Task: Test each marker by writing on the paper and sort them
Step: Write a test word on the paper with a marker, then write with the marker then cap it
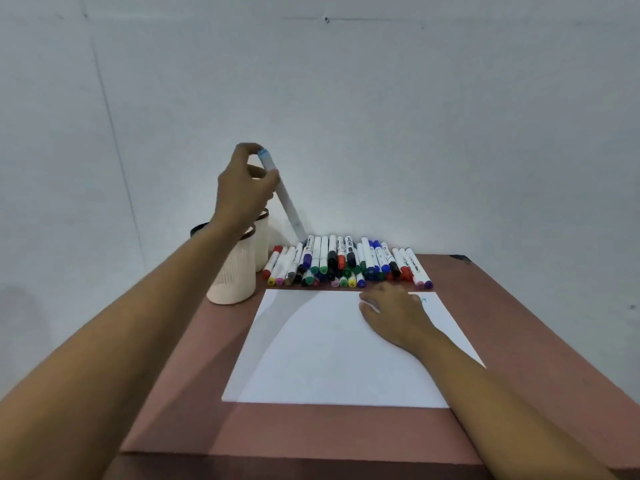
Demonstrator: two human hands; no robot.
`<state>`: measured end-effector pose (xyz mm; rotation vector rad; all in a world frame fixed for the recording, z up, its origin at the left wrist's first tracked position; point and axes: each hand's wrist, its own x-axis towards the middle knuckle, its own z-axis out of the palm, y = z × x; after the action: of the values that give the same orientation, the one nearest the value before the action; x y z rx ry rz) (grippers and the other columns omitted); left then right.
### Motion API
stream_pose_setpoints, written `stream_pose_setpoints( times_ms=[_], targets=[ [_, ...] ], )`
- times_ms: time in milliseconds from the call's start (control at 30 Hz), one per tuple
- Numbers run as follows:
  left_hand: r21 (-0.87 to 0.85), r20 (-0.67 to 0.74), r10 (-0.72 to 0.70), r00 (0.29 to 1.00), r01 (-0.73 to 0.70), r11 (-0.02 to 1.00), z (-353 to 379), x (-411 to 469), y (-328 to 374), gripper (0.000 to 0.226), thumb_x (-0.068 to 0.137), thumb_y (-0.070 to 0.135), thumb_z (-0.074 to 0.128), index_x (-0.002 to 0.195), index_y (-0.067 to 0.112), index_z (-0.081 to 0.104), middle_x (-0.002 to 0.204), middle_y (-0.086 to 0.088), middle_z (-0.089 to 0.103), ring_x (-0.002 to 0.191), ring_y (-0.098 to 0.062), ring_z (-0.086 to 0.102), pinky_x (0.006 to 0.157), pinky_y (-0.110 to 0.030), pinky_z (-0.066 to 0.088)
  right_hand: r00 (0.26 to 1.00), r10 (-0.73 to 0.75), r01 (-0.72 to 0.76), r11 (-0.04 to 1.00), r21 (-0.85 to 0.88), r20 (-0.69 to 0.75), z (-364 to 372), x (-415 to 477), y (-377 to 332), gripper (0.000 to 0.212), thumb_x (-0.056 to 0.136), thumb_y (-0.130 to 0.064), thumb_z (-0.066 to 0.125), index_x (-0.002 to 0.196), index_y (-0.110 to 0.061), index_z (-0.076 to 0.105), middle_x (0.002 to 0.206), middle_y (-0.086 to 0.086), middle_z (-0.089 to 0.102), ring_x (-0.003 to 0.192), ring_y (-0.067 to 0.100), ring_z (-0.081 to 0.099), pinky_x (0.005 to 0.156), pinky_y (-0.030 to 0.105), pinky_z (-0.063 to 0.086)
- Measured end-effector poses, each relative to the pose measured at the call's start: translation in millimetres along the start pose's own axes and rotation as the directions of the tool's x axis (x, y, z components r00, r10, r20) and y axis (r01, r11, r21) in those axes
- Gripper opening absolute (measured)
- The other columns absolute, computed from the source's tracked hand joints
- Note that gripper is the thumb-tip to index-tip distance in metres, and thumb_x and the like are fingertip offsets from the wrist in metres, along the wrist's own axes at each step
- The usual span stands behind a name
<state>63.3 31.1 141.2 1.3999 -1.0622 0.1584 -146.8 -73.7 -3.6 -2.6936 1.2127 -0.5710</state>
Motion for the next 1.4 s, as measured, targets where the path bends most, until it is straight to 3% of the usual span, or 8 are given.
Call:
stream_pose_setpoints(
  times_ms=[133,300,600,800,900,1033,1233,1400],
  targets=[
    [0.137,-0.096,0.036,0.995,-0.023,0.99,-30,46,-4,0.032,0.087,0.014,0.055,0.119,0.015,0.047,0.078,-0.004,0.061,0.079,-0.029,0.065,0.075,-0.04,0.055,1.0,-0.009,0.01,0.999,-0.033,0.002,0,-1,-1,0.037,0.098,-0.037,0.043,0.132,-0.027,0.056,0.137,-0.002,0.049,0.127,0.019,0.042,0.099,0.035,0.033],
    [0.265,-0.118,0.025,0.993,0.007,0.964,-37,73,-26,0.026,0.09,0.013,0.05,0.115,0.01,0.045,0.08,-0.01,0.061,0.07,-0.025,0.058,0.061,-0.035,0.049,1.0,-0.012,0.012,0.999,-0.043,-0.007,1,1,1,0.036,0.099,-0.037,0.041,0.131,-0.029,0.055,0.136,-0.005,0.049,0.126,0.017,0.042,0.098,0.034,0.032],
    [0.518,0.152,-0.183,0.971,0.079,0.851,-5,60,-86,0.025,0.089,0.009,0.05,0.112,0.003,0.043,0.092,-0.018,0.057,0.076,-0.031,0.054,0.062,-0.034,0.041,1.0,-0.01,0.009,0.999,-0.042,-0.009,4,4,3,0.035,0.099,-0.038,0.041,0.13,-0.032,0.055,0.134,-0.009,0.048,0.126,0.014,0.041,0.099,0.033,0.031],
    [0.543,0.228,-0.177,0.958,0.026,0.839,-2,55,-81,0.037,0.091,0.019,0.055,0.125,0.006,0.047,0.102,-0.013,0.057,0.089,-0.025,0.052,0.074,-0.029,0.038,1.0,-0.006,0.005,1.0,-0.028,-0.013,3,4,3,0.034,0.098,-0.039,0.042,0.129,-0.031,0.055,0.135,-0.009,0.048,0.126,0.014,0.041,0.099,0.034,0.031],
    [0.532,0.229,-0.029,0.973,-0.1,0.841,2,41,-57,0.042,0.089,0.018,0.057,0.129,0.009,0.047,0.127,-0.015,0.049,0.102,-0.025,0.053,0.082,-0.028,0.038,1.0,-0.006,0.006,0.999,-0.032,-0.006,3,4,2,0.035,0.099,-0.039,0.042,0.13,-0.031,0.055,0.136,-0.008,0.047,0.127,0.014,0.04,0.1,0.034,0.03],
    [0.418,0.289,0.212,0.934,-0.322,0.849,23,-13,-27,0.031,0.093,0.02,0.054,0.121,0.009,0.055,0.125,-0.007,0.053,0.109,-0.018,0.053,0.091,-0.022,0.036,1.0,-0.003,0.003,1.0,-0.019,-0.002,2,3,2,0.034,0.099,-0.038,0.042,0.129,-0.031,0.056,0.136,-0.007,0.048,0.127,0.014,0.04,0.101,0.035,0.029],
    [0.449,0.547,-0.009,0.837,-0.284,0.847,66,-100,-60,0.025,0.094,0.022,0.046,0.1,0.008,0.066,0.101,-0.006,0.059,0.094,-0.023,0.057,0.078,-0.033,0.046,1.0,0.015,-0.016,1.0,0.013,0.017,1,2,2,0.033,0.098,-0.037,0.044,0.127,-0.03,0.058,0.134,-0.005,0.05,0.126,0.017,0.042,0.1,0.036,0.032],
    [0.481,0.569,-0.031,0.822,-0.302,0.823,71,-112,-80,0.027,0.094,0.026,0.043,0.094,0.011,0.065,0.098,-0.002,0.057,0.091,-0.02,0.055,0.073,-0.03,0.045,0.991,0.088,-0.1,0.987,0.125,0.098,-8,8,0,0.029,0.096,-0.033,0.047,0.12,-0.028,0.064,0.134,-0.006,0.053,0.125,0.017,0.046,0.106,0.039,0.034]
  ],
)
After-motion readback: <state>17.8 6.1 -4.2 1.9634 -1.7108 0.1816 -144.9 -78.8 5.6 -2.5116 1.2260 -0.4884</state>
